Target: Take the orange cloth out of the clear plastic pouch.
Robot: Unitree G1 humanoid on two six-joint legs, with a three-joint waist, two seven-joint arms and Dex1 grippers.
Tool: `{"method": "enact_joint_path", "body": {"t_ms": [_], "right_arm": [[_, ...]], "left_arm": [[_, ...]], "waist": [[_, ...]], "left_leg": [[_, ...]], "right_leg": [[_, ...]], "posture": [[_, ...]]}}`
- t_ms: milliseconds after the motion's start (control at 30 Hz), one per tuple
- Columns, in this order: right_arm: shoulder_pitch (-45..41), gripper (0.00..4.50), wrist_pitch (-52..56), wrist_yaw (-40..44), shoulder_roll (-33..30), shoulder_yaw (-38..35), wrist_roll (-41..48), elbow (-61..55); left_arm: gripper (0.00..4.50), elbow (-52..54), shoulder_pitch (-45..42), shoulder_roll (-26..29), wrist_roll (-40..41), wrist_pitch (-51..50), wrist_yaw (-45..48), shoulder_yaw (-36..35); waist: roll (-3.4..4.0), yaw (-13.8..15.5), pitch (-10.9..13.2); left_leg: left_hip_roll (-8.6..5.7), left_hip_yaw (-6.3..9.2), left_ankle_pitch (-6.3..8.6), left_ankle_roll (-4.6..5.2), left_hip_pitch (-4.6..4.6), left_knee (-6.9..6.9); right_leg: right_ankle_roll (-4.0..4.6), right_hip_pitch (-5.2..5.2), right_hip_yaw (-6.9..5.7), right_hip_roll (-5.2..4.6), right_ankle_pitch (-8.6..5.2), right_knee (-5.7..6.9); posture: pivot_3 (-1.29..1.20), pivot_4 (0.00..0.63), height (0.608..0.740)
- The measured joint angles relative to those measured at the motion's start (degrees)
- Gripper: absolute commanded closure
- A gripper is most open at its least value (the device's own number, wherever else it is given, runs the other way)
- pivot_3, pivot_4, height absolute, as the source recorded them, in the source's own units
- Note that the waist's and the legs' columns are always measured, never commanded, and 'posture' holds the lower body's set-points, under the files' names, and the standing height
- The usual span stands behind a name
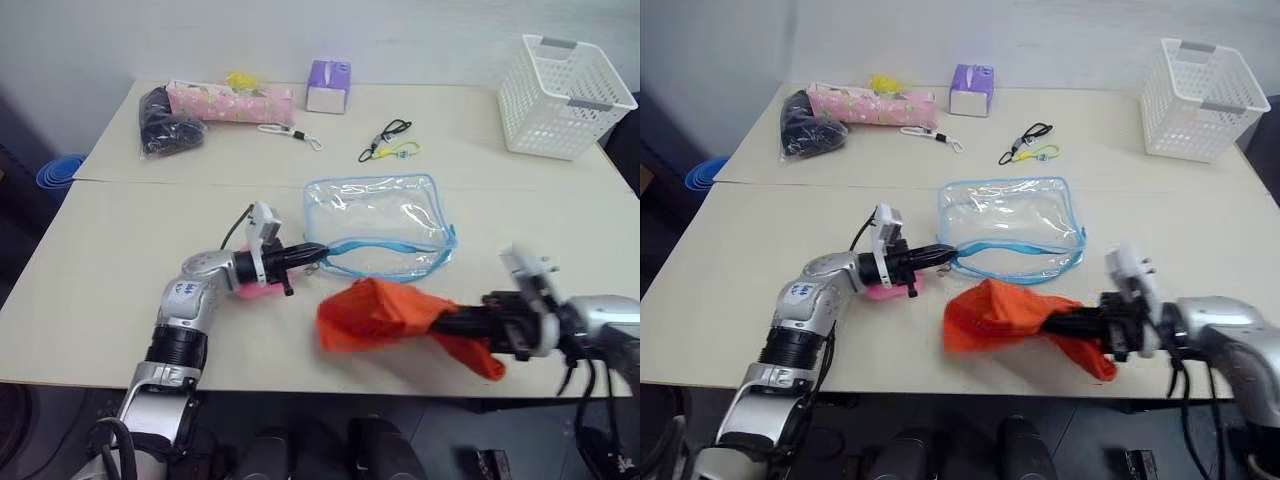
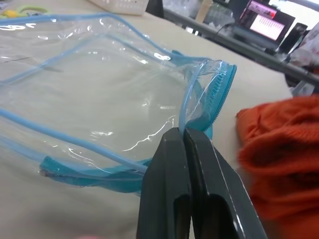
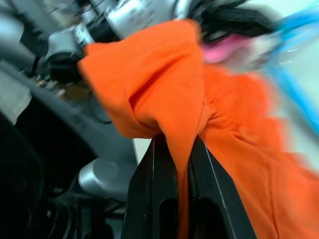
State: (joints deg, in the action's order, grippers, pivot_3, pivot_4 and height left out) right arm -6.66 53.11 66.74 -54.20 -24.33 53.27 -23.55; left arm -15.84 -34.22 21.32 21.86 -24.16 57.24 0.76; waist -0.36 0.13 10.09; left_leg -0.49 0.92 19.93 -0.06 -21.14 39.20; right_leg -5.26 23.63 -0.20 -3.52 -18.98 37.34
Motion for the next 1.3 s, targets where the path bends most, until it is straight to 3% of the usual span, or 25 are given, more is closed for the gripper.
{"method": "enact_joint_path", "body": {"t_ms": [133, 233, 367, 467, 600, 667, 767, 900, 1033, 1100, 1200, 1300], "right_arm": [[-4.2, 4.47, 1.9, 0.2, -6.9, -9.2, 2.3, 8.6], [-7.7, 4.47, -2.1, 2.7, -12.2, -10.5, -1.1, 16.8], [-15.3, 4.47, -26.1, 5.7, -14.0, -1.0, -17.8, 34.6], [-20.1, 4.47, -47.2, 4.4, -9.3, 4.2, -28.7, 49.8], [-19.1, 4.47, -66.4, 3.3, -6.3, 8.6, -37.9, 64.5], [-17.8, 3.96, -70.6, 4.2, -4.9, 10.4, -40.0, 70.1], [-17.5, 3.12, -73.4, 4.9, -3.2, 12.6, -42.1, 76.1], [-17.5, 1.8, -78.9, 5.7, -3.3, 12.5, -43.1, 82.2], [-12.9, 0.5, -79.1, 9.4, -3.5, 7.5, -38.0, 78.7], [-5.9, 0.0, -76.6, 10.3, -3.3, 3.1, -33.2, 69.6], [9.3, 0.0, -68.7, 7.5, -0.2, -3.7, -25.6, 46.4], [18.4, 0.0, -62.4, 2.3, 4.6, -5.1, -22.0, 26.3]], "left_arm": [[4.5, 0.9, 2.9, 3.1, -0.2, 5.8, 5.7, 0.5], [4.5, 0.9, 4.0, 4.2, -0.3, 8.9, 8.6, 0.6], [4.5, -1.0, 3.2, 5.1, -1.9, 12.7, 11.2, 1.7], [4.5, -2.8, 2.0, 5.1, -2.8, 14.7, 12.5, 2.7], [4.5, -4.5, 0.5, 4.9, -4.1, 17.5, 13.8, 3.8], [4.5, -6.4, -0.4, 4.2, -4.4, 18.8, 14.1, 3.9], [3.86, -7.5, -1.6, 4.0, -4.4, 19.0, 15.2, 4.3], [2.68, -7.5, -1.9, 4.8, -5.7, 21.8, 17.1, 5.3], [1.53, -5.0, -1.1, 8.1, -3.8, 20.0, 17.9, 2.8], [0.92, -2.8, 0.4, 10.9, -1.0, 16.7, 16.6, -1.4], [0.03, 0.6, 7.7, 18.7, 0.9, 14.7, 15.8, -8.2], [0.01, 2.8, 14.4, 21.3, 1.1, 15.7, 13.1, -13.5]], "waist": [[0.03, 0.0, 0.0], [0.03, 0.0, 0.0], [0.02, -0.2, 0.0], [0.03, -0.2, 0.0], [0.05, 0.0, 0.0], [0.05, -0.1, 0.0], [0.05, -0.3, 0.0], [0.08, -0.7, 0.0], [0.08, -0.7, 0.0], [0.09, -0.6, 0.0], [0.2, -1.1, 0.0], [0.22, -0.8, 0.0]], "left_leg": [[0.01, -0.05, 0.0, 0.01, 0.02, -0.02], [0.02, -0.02, 0.0, 0.01, 0.0, -0.04], [0.01, -0.16, 0.0, 0.09, 0.01, -0.05], [0.0, -0.34, 0.01, 0.12, -0.01, -0.08], [0.01, -0.39, 0.01, 0.12, -0.05, -0.08], [0.01, -0.52, -0.01, 0.16, -0.04, -0.04], [0.01, -0.69, -0.02, 0.2, 0.07, 0.02], [0.04, -0.75, -0.03, 0.19, 0.18, 0.01], [0.08, -0.69, -0.02, 0.17, 0.16, -0.03], [0.09, -0.64, -0.02, 0.17, 0.11, -0.06], [0.24, -0.46, 0.09, -0.01, 0.19, -0.23], [0.17, -0.43, 0.12, 0.03, 0.24, -0.15]], "right_leg": [[0.01, -0.03, 0.03, -0.02, 0.0, -0.06], [0.03, -0.03, 0.02, -0.02, -0.01, -0.14], [0.02, -0.07, 0.07, -0.01, -0.01, -0.24], [0.01, 0.04, 0.15, 0.02, 0.0, -0.2], [0.01, 0.13, 0.14, 0.01, 0.0, 0.12], [0.0, 0.12, 0.22, 0.01, 0.0, 0.11], [0.0, 0.12, 0.39, 0.01, 0.0, 0.08], [0.0, 0.12, 0.5, 0.06, 0.0, 0.13], [0.0, 0.12, 0.47, 0.06, 0.0, 0.14], [0.0, 0.13, 0.46, 0.05, 0.0, 0.12], [0.02, 0.11, 0.37, 0.12, -0.01, 0.19], [0.03, -0.03, 0.38, 0.04, -0.02, 0.0]], "posture": [[0.0, 0.15, 0.74], [0.0, 0.15, 0.74], [0.0, 0.15, 0.74], [0.0, 0.15, 0.74], [0.0, 0.15, 0.74], [0.0, 0.15, 0.74], [0.0, 0.15, 0.74], [0.0, 0.15, 0.74], [0.0, 0.15, 0.74], [0.0, 0.15, 0.74], [0.0, 0.15, 0.74], [0.0, 0.15, 0.74]]}}
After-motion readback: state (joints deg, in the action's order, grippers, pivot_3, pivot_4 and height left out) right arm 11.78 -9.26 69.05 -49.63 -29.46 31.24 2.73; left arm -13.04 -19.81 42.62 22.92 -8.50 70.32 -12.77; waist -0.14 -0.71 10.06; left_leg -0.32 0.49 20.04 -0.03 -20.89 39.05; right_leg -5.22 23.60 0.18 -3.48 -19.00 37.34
